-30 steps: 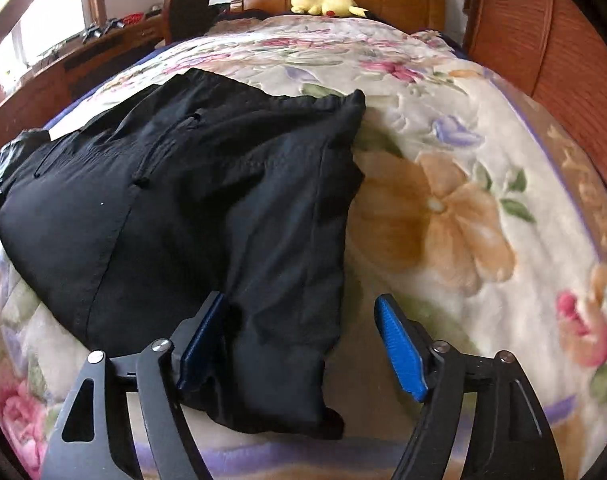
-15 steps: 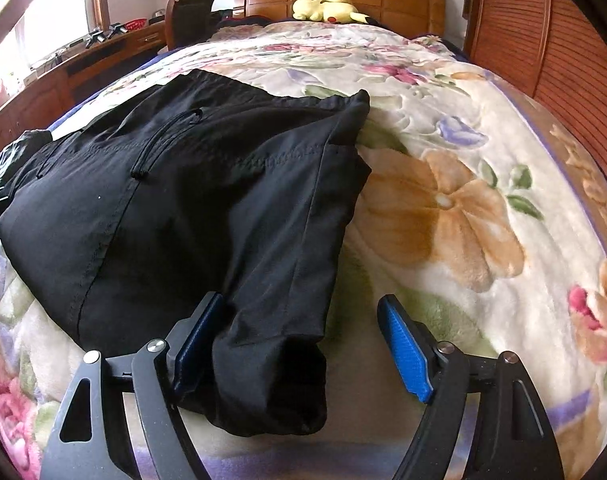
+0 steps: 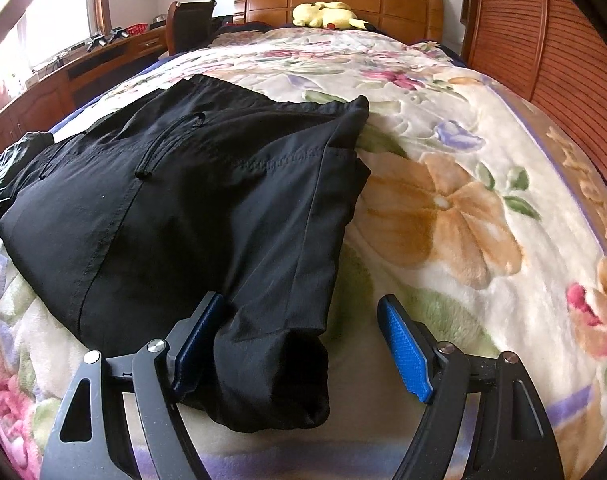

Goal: Fold large clothes

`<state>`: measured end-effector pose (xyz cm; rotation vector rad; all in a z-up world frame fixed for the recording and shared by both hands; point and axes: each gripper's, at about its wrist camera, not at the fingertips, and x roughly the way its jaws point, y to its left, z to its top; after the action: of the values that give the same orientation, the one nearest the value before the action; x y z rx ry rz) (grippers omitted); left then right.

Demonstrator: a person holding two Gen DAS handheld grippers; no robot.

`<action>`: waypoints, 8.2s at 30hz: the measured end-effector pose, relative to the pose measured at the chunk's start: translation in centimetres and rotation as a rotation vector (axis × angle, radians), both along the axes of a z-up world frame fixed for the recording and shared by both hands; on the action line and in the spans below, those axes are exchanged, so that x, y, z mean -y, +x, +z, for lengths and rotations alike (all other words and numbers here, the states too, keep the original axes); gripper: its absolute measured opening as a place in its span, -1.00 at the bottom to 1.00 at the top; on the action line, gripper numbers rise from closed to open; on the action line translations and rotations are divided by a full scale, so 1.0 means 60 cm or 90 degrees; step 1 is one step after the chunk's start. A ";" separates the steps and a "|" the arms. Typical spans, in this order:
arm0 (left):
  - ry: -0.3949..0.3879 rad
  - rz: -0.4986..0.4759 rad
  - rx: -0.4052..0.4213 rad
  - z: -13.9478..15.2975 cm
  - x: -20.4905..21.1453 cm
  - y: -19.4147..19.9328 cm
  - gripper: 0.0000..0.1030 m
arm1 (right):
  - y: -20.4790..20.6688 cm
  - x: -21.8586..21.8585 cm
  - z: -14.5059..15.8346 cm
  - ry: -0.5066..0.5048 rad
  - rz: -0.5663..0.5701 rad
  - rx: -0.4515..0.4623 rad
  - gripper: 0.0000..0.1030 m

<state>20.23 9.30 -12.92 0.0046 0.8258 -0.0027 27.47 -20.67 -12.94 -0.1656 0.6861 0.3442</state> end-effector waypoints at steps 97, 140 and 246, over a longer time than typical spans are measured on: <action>-0.138 0.043 0.036 -0.011 0.005 -0.294 -0.60 | -0.212 -0.169 0.005 0.007 0.152 0.029 -0.10; -0.111 -0.397 0.154 0.250 0.485 -0.141 -0.93 | -0.269 0.172 0.072 0.109 -0.042 0.073 -0.09; -0.134 -0.152 0.089 0.081 0.186 -0.199 0.45 | -0.298 0.072 0.168 0.110 -0.002 0.139 -0.89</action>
<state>8.31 -1.87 -8.03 -0.0942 0.6781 -0.3121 9.59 -25.00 -2.86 -0.0371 0.4392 0.3746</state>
